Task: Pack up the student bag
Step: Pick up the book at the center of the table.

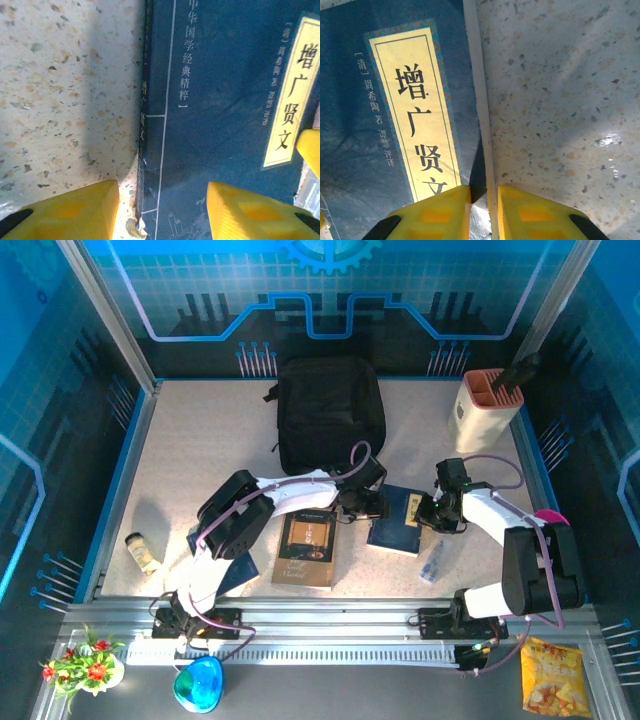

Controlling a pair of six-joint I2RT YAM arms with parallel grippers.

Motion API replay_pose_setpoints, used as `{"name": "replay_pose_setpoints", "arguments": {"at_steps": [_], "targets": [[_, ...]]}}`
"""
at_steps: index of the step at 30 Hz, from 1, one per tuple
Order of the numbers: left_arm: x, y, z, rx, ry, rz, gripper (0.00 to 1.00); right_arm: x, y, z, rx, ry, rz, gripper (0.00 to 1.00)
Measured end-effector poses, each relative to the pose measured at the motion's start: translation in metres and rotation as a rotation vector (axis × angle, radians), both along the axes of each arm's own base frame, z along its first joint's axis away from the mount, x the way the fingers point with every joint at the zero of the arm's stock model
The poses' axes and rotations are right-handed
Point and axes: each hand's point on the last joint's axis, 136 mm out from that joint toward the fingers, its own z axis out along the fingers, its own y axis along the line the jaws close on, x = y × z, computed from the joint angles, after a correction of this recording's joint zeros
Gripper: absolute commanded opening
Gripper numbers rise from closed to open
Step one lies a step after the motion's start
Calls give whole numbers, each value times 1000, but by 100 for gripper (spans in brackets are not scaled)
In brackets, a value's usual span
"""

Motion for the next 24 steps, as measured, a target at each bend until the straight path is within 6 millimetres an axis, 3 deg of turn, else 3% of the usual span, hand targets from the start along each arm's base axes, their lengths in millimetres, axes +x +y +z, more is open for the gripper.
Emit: {"name": "replay_pose_setpoints", "arguments": {"at_steps": [8,19,24], "targets": [[-2,-8,1,-28,30,-20,53,0,1,-2,17,6,-3,22],[-9,-14,8,-139,117,-41,48,5,-3,-3,89,0,-51,21],[-7,-11,28,-291,155,-3,46,6,-3,-2,138,-6,-72,21]]}}
